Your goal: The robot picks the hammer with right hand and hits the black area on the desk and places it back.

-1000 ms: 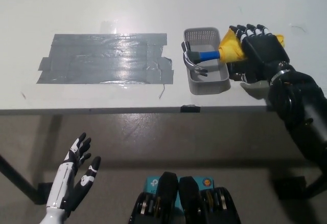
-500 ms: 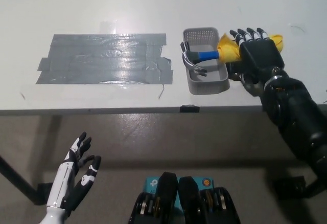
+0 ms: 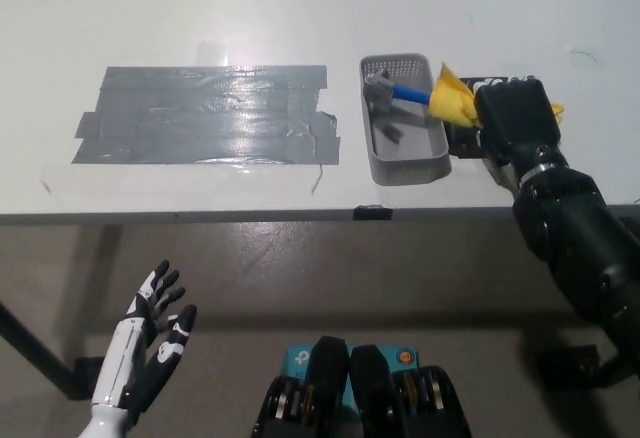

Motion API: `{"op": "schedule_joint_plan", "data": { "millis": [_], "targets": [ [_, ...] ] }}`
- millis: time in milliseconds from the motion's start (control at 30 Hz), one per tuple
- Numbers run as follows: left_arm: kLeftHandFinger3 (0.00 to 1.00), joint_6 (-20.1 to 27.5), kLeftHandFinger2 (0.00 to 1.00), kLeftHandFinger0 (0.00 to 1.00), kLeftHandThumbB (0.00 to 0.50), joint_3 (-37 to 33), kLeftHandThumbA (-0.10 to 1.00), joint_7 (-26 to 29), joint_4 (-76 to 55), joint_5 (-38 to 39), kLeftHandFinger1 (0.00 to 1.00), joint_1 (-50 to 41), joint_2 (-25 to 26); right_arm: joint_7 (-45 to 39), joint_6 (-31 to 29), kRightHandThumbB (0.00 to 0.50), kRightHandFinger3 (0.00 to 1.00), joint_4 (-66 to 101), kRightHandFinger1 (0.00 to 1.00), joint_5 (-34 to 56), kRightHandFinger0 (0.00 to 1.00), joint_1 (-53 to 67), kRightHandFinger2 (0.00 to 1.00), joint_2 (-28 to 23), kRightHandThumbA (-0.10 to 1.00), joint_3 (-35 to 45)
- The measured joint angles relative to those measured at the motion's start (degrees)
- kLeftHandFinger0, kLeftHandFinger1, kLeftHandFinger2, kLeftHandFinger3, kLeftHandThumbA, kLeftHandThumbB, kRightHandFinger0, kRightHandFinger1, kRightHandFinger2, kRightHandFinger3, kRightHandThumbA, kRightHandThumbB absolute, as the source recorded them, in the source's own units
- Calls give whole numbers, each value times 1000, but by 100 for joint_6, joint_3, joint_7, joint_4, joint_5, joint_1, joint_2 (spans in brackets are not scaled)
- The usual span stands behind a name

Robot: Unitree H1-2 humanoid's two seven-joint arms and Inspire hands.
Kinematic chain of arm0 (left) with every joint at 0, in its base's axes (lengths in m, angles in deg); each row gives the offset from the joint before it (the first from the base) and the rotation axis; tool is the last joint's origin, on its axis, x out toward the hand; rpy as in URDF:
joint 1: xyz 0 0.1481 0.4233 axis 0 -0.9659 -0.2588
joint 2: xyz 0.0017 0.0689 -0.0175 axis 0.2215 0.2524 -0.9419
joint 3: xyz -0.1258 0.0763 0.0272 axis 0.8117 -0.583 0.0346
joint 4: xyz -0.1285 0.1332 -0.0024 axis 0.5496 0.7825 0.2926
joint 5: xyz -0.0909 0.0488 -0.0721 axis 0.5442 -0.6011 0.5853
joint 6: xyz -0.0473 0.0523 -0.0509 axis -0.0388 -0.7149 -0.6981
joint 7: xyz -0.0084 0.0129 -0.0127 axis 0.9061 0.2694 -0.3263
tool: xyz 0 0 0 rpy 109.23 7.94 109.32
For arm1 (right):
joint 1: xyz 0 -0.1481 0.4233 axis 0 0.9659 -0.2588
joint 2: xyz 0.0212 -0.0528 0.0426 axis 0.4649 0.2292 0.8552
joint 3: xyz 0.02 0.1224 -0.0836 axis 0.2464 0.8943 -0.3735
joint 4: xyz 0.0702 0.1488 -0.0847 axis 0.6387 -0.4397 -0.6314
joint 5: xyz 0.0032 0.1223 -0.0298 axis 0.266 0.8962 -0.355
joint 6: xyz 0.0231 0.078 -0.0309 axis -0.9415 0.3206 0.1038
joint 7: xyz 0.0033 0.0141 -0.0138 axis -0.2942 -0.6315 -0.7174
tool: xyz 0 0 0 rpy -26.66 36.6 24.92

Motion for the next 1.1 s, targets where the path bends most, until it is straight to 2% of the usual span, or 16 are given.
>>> {"op": "schedule_joint_plan", "data": {
  "millis": [67, 133, 167, 267, 300, 333, 433, 467, 500, 567, 600, 700, 800, 900, 1000, 1100],
  "targets": [
    [1000, -1, 975, 697, 3, 0, 749, 0, 0, -1, 861, 1, 0, 203, -127, 195, 157, -77, 30, 3, 0, -1, 509, 3, -100, 0],
    [1000, -1, 958, 673, 0, 0, 750, 0, 0, -1, 843, 1, 1, 374, -250, 153, 231, -146, 157, 15, 0, -1, 633, 10, -100, 15],
    [1000, -2, 956, 670, 0, -2, 746, 0, 0, -2, 840, 1, 1, 450, -340, 134, 332, -178, 245, 42, 0, 0, 713, 19, -100, 54],
    [1000, -2, 938, 659, 0, -8, 751, -1, -2, -2, 827, 4, 4, 566, -646, 102, 808, -199, 425, 226, 0, 1, 748, 86, -100, 367],
    [1000, -2, 925, 644, 0, -12, 735, -1, -2, -2, 814, 8, 4, 564, -741, 95, 880, -193, 454, 317, 1, 1, 758, 120, -100, 502],
    [1000, -2, 929, 644, 3, -12, 742, -1, -2, -2, 819, 14, 4, 545, -795, 101, 907, -183, 477, 399, 20, 1, 783, 150, -100, 619],
    [1000, -3, 907, 618, 0, -12, 770, 0, -1, -2, 797, 29, 4, 340, -876, 98, 910, -105, 488, 713, 24, 5, 839, 249, -100, 1036],
    [1000, -3, 905, 616, 0, -12, 769, 0, 0, -4, 794, 29, 4, 231, -863, 111, 873, -19, 434, 815, 15, 22, 815, 282, -100, 1179],
    [1000, -3, 903, 612, 0, -12, 769, 0, 0, -4, 791, 29, 3, 121, -843, 94, 857, 62, 382, 923, 0, 36, 819, 306, -100, 1281],
    [1000, -5, 900, 605, 0, -11, 764, 0, 1, -3, 786, 29, 2, -89, -788, 93, 903, 235, 438, 1140, 0, 55, 888, 347, -100, 1492],
    [1000, -5, 892, 588, 0, -11, 749, 0, 2, -3, 774, 29, 2, -182, -750, 91, 905, 301, 456, 1235, 5, 60, 890, 363, -100, 1582],
    [1000, -9, 879, 561, 0, -11, 726, 0, 4, -3, 754, 29, 2, -481, -640, 91, 804, 497, 424, 1557, 0, 65, 824, 389, -100, 1879],
    [1000, -14, 864, 538, 0, -11, 698, 0, 4, -3, 735, 28, 2, -770, -498, 101, 779, 657, 460, 1851, 12, 68, 824, 391, -100, 2151],
    [1000, -18, 857, 530, 0, -11, 703, 0, 4, -4, 729, 28, 2, -1110, -252, 86, 813, 878, 481, 2199, 0, 72, 852, 388, -100, 2491],
    [1000, -19, 858, 525, 0, -12, 732, -1, 4, -3, 729, 28, 3, -1429, 6, 80, 947, 1135, 617, 2504, 94, 75, 941, 363, -100, 2722],
    [1000, -20, 859, 522, 0, -11, 727, 0, 4, -4, 725, 30, 5, -1860, 319, 89, 967, 1461, 587, 2844, 46, 75, 912, 259, -100, 2917]
  ]
}}
